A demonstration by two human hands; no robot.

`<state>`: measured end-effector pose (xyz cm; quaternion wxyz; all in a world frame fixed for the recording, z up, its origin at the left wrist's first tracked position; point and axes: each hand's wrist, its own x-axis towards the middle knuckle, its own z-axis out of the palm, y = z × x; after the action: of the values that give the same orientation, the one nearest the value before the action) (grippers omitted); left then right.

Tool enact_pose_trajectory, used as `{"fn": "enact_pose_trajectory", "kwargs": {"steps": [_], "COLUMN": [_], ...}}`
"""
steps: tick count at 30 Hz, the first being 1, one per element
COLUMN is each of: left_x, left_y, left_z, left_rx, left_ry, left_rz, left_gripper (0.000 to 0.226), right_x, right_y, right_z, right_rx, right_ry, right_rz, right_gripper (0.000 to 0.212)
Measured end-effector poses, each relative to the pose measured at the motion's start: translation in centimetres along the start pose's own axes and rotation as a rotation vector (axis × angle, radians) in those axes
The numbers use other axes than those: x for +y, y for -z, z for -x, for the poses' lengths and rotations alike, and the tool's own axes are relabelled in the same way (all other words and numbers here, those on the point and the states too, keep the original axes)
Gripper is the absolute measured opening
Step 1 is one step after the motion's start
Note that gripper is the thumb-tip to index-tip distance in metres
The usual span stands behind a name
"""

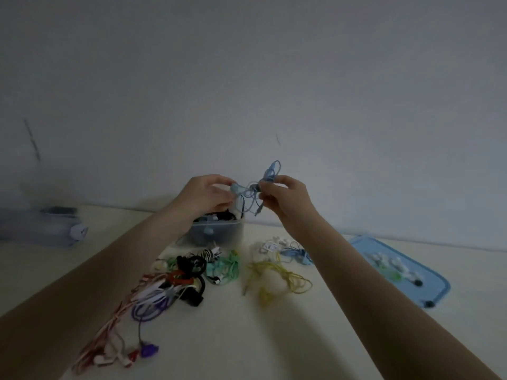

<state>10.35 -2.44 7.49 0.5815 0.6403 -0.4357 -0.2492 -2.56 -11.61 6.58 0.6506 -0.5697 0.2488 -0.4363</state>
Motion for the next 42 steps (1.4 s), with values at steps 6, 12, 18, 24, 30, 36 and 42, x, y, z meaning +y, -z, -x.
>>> {"fn": "enact_pose_trajectory", "kwargs": {"steps": [6, 12, 18, 24, 30, 36, 42], "left_x": [-0.8, -4.0, -4.8, -2.9, -1.8, -5.4, -5.3], "left_y": [4.2, 2.5, 2.3, 1.8, -3.9, -8.8, -8.5], "left_z": [-4.3, -6.2, -7.2, -5.4, -1.5, 2.0, 1.9], "left_rx": [0.101, -0.148, -0.264, 0.057, -0.105, -0.502, -0.407], "left_ry": [-0.11, -0.036, 0.046, -0.173, -0.411, -0.495, -0.495], "left_rz": [-0.434, -0.968, -0.989, -0.952, -0.859, -1.157, -1.187], "left_gripper": [0.021, 0.028, 0.032, 0.03, 0.025, 0.028, 0.02], "right_x": [1.8, 5.9, 6.4, 4.3, 0.4, 2.1, 4.8], "right_y": [-5.0, -4.8, -4.4, -0.5, 5.2, 8.0, 7.5], "right_z": [-4.9, -7.6, -8.1, -6.7, -2.2, 2.9, 4.8], "right_rx": [-0.009, -0.112, -0.186, -0.123, -0.194, -0.302, -0.347], "right_ry": [0.298, 0.183, 0.087, 0.165, 0.095, -0.032, -0.049], "right_rz": [0.721, 1.436, 1.394, 1.365, 1.269, 1.426, 1.285], "right_gripper": [0.016, 0.029, 0.039, 0.033, 0.02, 0.017, 0.02]}}
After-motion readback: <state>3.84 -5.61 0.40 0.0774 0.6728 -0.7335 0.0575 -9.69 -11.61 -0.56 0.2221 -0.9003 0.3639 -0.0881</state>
